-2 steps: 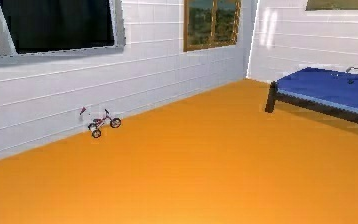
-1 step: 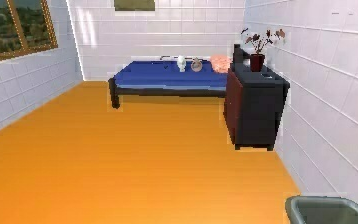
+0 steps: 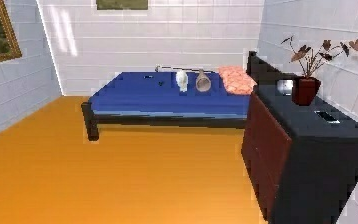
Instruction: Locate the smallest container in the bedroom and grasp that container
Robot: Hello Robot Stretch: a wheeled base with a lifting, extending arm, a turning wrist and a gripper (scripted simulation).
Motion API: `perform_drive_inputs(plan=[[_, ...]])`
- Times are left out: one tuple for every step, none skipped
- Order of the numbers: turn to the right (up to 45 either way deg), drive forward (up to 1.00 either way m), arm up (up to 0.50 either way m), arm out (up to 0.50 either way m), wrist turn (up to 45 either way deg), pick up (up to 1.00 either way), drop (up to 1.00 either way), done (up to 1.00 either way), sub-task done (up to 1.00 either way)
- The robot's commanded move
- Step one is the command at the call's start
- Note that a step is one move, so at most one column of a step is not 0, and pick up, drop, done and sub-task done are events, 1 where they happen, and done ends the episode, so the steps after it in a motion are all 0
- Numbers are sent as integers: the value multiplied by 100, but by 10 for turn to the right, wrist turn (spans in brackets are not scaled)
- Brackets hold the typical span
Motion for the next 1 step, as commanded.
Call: perform_drive_inputs(plan=[[30,0,0,0,0,0,0,0,0]])
